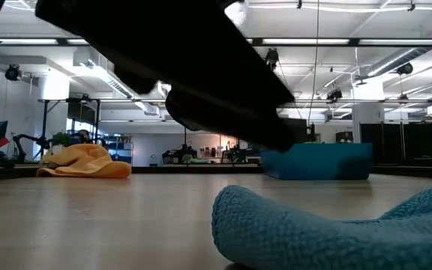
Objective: Roll microfiber towels into tight, uniform cylinder then place into a basket
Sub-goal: Roll the blue towel
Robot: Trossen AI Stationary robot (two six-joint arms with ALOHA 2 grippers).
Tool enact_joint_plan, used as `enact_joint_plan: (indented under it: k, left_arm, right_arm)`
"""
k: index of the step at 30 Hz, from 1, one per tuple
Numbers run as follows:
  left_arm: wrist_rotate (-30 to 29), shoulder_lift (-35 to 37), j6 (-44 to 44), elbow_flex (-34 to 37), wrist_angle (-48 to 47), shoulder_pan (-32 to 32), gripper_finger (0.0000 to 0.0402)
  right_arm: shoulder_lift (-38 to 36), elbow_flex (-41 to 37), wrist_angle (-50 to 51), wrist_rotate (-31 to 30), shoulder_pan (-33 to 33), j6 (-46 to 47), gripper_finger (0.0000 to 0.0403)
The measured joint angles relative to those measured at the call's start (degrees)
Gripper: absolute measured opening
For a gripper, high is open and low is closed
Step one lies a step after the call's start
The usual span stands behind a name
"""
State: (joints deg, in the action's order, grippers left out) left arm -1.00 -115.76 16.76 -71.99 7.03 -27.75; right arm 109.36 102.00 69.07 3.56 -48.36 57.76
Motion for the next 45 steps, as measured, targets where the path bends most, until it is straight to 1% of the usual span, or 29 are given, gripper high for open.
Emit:
enact_joint_plan:
  k: [2, 3, 10, 14, 16, 18, 19, 22, 23, 25, 29, 35, 39, 41, 43, 45]
  left_arm:
    - [-2.62, -0.11, 0.30, -1.52, -4.24, 0.16, 0.0197]
    - [-2.77, -0.11, 0.31, -1.93, -4.72, 0.31, 0.0197]
    - [-2.63, -2.35, 2.79, -2.71, -4.71, 0.29, 0.0195]
    - [-2.65, -4.60, 3.95, -2.73, -4.66, 0.30, 0.0180]
    - [-2.74, -5.23, 3.91, -2.84, -4.61, 0.31, 0.0161]
    - [-2.57, -5.69, 3.87, -2.86, -4.31, 0.33, 0.0130]
    - [-2.30, -5.75, 3.87, -2.86, -4.31, 0.33, 0.0110]
    - [-1.98, -5.18, 3.29, -2.88, -5.07, 0.26, 0.0030]
    - [-1.09, -4.62, 2.59, -2.86, -6.07, 0.19, 0.0016]
    - [0.28, -3.33, 1.92, -2.88, -8.44, -0.22, 0.0008]
    - [-0.23, 2.07, -0.51, -2.90, -14.71, -0.19, 0.0001]
    - [-5.16, 13.75, -3.67, -2.67, -29.14, -0.22, 0.0001]
    - [-10.70, 23.79, -4.15, -2.71, -37.56, -0.19, 0.0000]
    - [-14.44, 28.95, -4.20, -2.71, -41.85, -0.16, 0.0000]
    - [-18.85, 34.19, -4.39, -2.74, -46.11, 0.09, 0.0000]
    - [-23.79, 39.09, -6.11, -2.96, -50.96, 1.26, 0.0000]
  right_arm:
    - [-0.02, -0.02, -0.40, -0.14, 0.00, -0.86, 0.0009]
    - [-0.02, -0.02, -0.68, -0.16, 0.00, -1.39, 0.0009]
    - [-0.04, -0.15, -0.69, -0.62, 0.04, -4.24, 0.0009]
    - [-0.04, -0.24, -0.66, -0.63, 0.07, -4.26, 0.0009]
    - [-0.04, -0.24, -0.61, -0.62, 0.07, -4.24, 0.0009]
    - [-0.04, -0.24, -0.64, -0.62, 0.07, -4.24, 0.0009]
    - [-0.04, -0.24, -0.58, -0.62, 0.07, -4.24, 0.0009]
    - [-0.07, -0.24, -0.41, -0.65, 0.37, -4.20, 0.0009]
    - [-0.10, -0.24, -0.32, -0.92, 0.59, -3.95, 0.0009]
    - [-0.22, -0.24, -0.16, -2.65, 1.10, -2.91, 0.0009]
    - [-1.04, -0.24, -0.12, -5.53, 2.81, -2.45, 0.0009]
    - [-3.44, -0.24, -0.14, -12.12, 6.58, -4.21, 0.0009]
    - [-5.93, -0.24, -1.32, -19.19, 10.01, -8.12, 0.0009]
    - [-7.56, -0.24, -1.97, -22.83, 12.02, -11.09, 0.0009]
    - [-9.61, -0.24, -3.38, -27.30, 14.18, -15.73, 0.0009]
    - [-11.51, -0.24, -4.28, -33.28, 16.90, -22.42, 0.0009]
